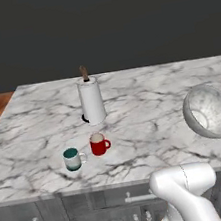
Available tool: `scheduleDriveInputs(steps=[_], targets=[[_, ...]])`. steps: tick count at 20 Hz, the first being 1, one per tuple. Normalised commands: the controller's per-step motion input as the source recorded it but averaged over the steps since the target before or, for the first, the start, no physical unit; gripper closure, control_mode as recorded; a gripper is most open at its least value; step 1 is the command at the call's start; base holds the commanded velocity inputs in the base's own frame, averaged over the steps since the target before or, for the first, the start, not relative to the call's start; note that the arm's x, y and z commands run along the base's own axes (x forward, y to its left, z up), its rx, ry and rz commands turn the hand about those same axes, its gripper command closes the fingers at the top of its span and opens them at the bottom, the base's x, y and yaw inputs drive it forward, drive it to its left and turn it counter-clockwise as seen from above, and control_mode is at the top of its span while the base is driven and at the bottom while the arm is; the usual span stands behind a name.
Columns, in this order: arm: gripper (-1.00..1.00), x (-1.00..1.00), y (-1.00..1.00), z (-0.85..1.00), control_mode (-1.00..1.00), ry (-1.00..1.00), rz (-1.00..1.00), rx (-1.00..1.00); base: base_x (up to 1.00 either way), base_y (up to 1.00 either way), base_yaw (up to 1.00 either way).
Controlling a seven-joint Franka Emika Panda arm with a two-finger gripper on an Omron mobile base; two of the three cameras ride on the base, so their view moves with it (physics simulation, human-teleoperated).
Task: Clear the mugs and bowl far away from the sink.
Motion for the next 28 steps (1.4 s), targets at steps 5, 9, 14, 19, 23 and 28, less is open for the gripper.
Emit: scheduleDriveInputs(steps=[5, 9, 14, 19, 23, 28], targets=[[1.00, 0.00, 0.00, 0.00, 1.00, 0.00, 0.00, 0.00, 0.69, 0.00, -0.14], [1.00, 0.00, 0.00, 0.00, 1.00, 0.00, 0.00, 0.00, 0.67, 0.00, -0.14], [1.00, 0.00, 0.00, 0.00, 1.00, 0.00, 0.00, 0.00, 0.66, 0.00, -0.15], [1.00, 0.00, 0.00, 0.00, 1.00, 0.00, 0.00, 0.00, 0.55, 0.00, -0.21], [1.00, 0.00, 0.00, 0.00, 1.00, 0.00, 0.00, 0.00, 0.59, 0.00, -0.21], [1.00, 0.00, 0.00, 0.00, 1.00, 0.00, 0.00, 0.00, 0.56, 0.00, -0.19]])
